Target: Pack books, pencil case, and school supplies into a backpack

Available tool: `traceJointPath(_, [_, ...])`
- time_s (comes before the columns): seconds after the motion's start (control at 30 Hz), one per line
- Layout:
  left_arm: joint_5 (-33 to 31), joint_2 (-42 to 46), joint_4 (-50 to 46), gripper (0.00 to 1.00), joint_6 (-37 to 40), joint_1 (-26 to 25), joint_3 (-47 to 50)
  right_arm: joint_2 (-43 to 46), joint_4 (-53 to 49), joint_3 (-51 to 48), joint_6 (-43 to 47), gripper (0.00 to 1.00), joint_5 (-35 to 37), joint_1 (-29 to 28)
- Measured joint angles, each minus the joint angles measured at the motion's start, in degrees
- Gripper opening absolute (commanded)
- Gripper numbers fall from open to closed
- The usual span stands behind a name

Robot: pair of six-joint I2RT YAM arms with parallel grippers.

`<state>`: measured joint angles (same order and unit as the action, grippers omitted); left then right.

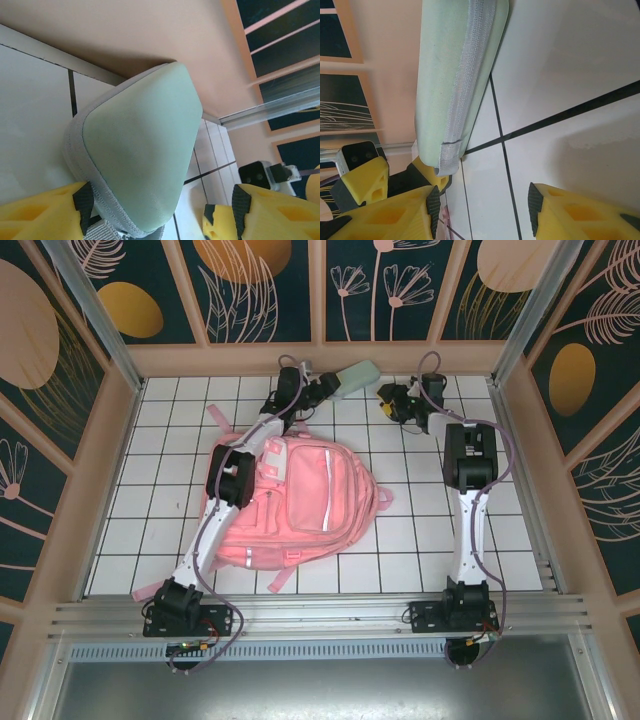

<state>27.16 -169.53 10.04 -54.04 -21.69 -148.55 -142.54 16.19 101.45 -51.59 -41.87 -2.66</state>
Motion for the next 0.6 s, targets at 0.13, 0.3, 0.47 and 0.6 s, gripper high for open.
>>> traceJointPath(0.13, [0.0, 1.46, -0.46, 0.71, 1.99, -0.46, 2.36, 0.0, 0.42, -0.07, -0.48, 0.52, -0.26, 0.11])
traceJointPath(0.3, [0.94, 2.38, -0.85, 0.73, 2.99, -2.29, 3.56, 0.0, 0.37, -0.07, -1.09, 0.52, -0.24, 0.22])
traceJointPath(0.47, [2.95, 2.82, 0.46, 0.77, 2.27, -5.05, 4.81, 0.11, -0.15, -0.07, -1.25, 0.52, 0.22, 0.37])
traceJointPath(0.6, [5.01, 4.42, 0.42, 0.78, 1.42, -7.58, 6.97, 1.4, -1.42, -1.27, -1.27, 0.53, 2.43, 0.79])
